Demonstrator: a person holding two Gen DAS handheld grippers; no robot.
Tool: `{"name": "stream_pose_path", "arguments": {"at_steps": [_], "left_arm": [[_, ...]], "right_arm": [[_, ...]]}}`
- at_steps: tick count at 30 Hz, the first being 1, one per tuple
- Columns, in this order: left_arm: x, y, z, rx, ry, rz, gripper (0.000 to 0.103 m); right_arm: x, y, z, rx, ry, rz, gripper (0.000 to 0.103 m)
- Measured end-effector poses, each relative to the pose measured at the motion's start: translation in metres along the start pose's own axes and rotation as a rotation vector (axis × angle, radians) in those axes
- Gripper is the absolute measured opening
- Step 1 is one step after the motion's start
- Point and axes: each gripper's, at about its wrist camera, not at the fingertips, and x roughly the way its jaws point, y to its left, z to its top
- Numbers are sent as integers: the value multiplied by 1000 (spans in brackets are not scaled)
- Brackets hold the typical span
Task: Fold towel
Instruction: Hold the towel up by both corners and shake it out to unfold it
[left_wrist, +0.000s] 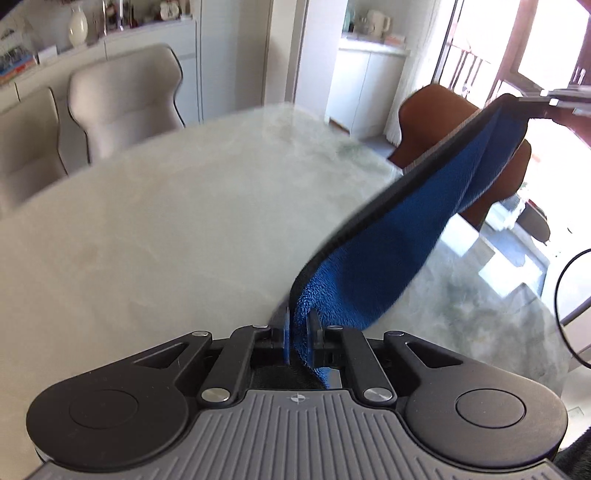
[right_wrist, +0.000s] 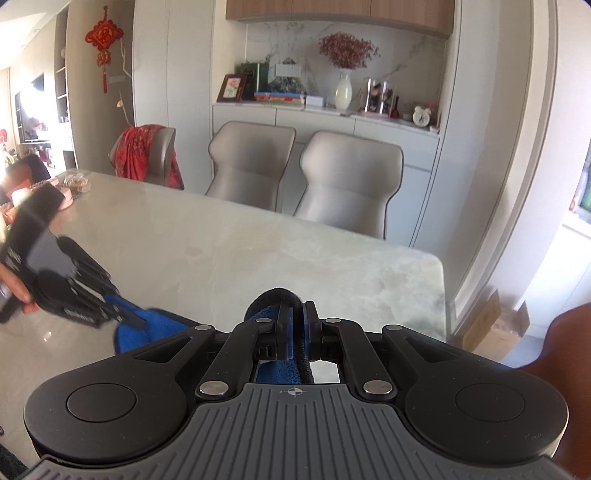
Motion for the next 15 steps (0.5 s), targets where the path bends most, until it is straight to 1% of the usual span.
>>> {"name": "stream_pose_path", "arguments": {"at_steps": [2, 5, 11, 15], "left_arm": [[-29, 10, 13, 33, -47, 58, 7], [-59, 26, 33, 63, -98, 130, 7], [-85, 60, 79, 99, -154, 273, 7], [-94, 72, 108, 127, -186, 329, 7]], "right_arm": [[-4, -1, 8, -16, -23, -1, 6], [-4, -3, 21, -46, -53, 8, 6], [30, -10, 63, -106, -94, 33, 6], [47, -15, 93, -139, -131, 47, 6]]}}
